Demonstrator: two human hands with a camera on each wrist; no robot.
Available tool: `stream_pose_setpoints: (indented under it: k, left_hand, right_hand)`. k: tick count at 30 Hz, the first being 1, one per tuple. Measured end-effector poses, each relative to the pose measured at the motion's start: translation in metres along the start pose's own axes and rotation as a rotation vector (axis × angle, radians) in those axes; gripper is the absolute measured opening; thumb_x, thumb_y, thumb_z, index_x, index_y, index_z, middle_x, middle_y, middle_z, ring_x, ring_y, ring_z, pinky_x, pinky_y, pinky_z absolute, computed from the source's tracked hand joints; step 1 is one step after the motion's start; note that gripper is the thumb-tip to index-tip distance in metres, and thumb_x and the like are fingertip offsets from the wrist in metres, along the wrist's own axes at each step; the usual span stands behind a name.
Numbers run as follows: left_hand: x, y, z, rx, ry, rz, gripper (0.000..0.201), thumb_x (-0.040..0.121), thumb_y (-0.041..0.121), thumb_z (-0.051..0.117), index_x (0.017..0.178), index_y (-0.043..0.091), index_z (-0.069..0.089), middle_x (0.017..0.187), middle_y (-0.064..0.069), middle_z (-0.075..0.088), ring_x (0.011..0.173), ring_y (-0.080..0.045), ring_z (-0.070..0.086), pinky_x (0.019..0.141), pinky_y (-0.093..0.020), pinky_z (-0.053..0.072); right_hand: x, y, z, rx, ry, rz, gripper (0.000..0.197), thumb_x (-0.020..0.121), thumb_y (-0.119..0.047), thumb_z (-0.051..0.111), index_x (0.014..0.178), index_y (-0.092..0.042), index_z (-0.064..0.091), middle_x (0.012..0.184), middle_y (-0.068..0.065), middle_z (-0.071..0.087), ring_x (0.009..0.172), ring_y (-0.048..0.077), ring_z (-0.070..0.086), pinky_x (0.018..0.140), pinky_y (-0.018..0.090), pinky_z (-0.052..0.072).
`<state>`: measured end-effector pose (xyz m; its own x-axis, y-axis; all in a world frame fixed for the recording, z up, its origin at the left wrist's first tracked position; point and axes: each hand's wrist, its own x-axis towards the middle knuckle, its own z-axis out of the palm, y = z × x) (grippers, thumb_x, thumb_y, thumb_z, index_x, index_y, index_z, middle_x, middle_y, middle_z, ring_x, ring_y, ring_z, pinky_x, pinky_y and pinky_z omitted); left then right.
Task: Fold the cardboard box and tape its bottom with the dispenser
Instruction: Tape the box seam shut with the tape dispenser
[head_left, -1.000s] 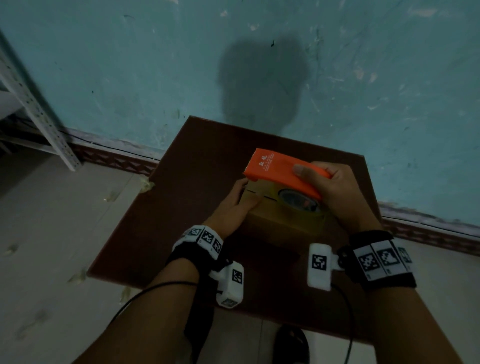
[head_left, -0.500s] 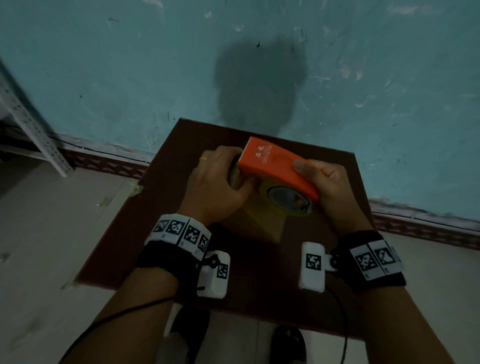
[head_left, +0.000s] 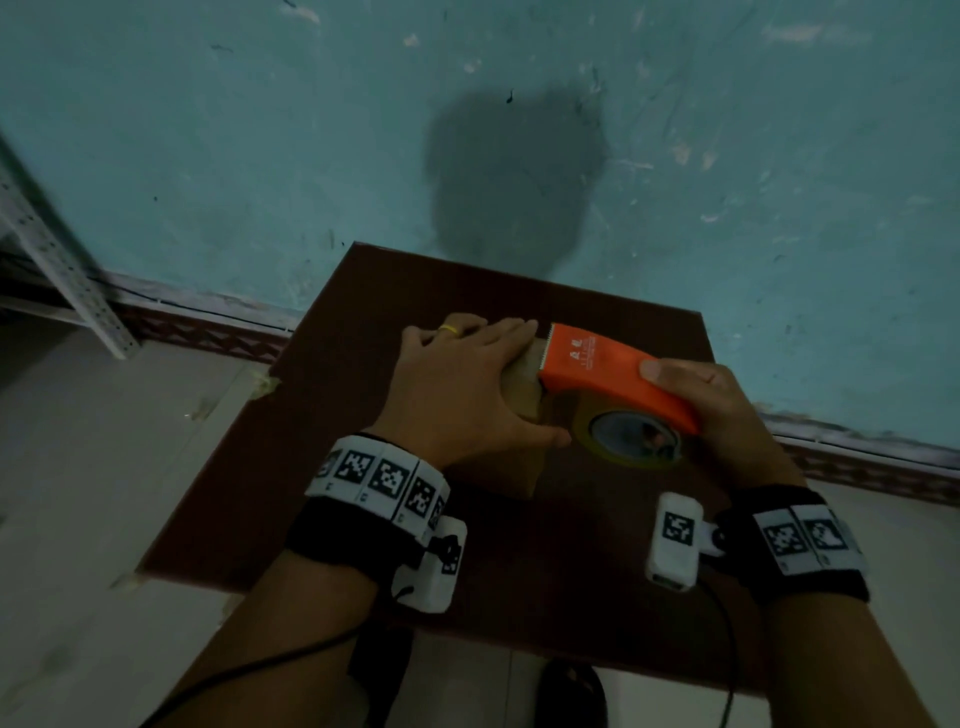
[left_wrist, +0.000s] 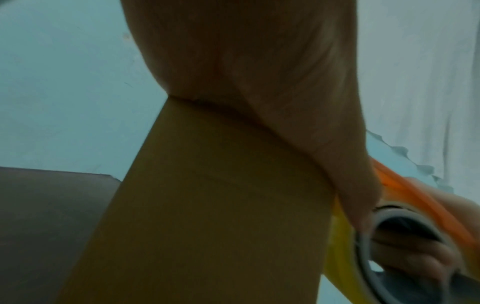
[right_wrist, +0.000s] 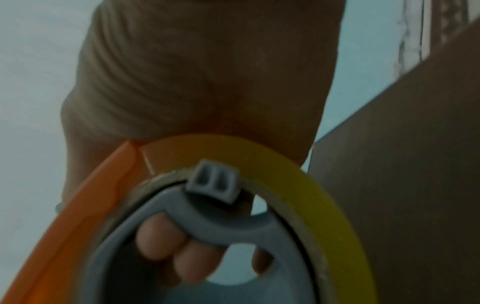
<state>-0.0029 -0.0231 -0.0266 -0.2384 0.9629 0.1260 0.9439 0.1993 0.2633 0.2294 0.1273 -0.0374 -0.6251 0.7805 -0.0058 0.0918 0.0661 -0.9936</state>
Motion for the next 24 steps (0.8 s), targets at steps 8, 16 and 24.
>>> stream_pose_setpoints:
  k: [8,16,24]
  left_hand:
    - [0.007,0.013,-0.004,0.019,-0.146,0.084,0.135,0.053,0.103,0.061,0.167,0.041,0.021,0.171,0.02,0.029,0.156,-0.016,0.023,0.118,-0.054,0.018]
    - [0.004,0.015,-0.004,0.011,-0.107,0.077,0.122,0.057,0.102,0.055,0.162,0.045,0.03,0.166,0.021,0.039,0.153,-0.013,0.031,0.118,-0.055,0.026]
    - [-0.002,0.015,-0.026,-0.229,-0.161,-0.093,0.153,0.051,0.071,0.095,0.168,0.026,0.006,0.166,0.007,0.043,0.151,-0.029,0.039,0.124,-0.051,0.026]
  right_hand:
    - [-0.019,-0.015,-0.027,-0.118,0.025,-0.004,0.052,0.074,-0.056,0.087,0.082,-0.005,0.08,0.085,0.03,0.078,0.068,0.04,0.075,0.063,0.039,0.06]
    - [-0.022,-0.042,-0.016,-0.039,0.087,-0.054,0.064,0.072,-0.06,0.084,0.092,0.001,0.082,0.092,0.035,0.078,0.073,0.041,0.072,0.063,0.038,0.06]
    - [-0.012,-0.057,0.009,-0.082,0.046,-0.01,0.034,0.083,-0.042,0.079,0.08,-0.009,0.084,0.079,0.029,0.078,0.06,0.032,0.07,0.052,0.03,0.056]
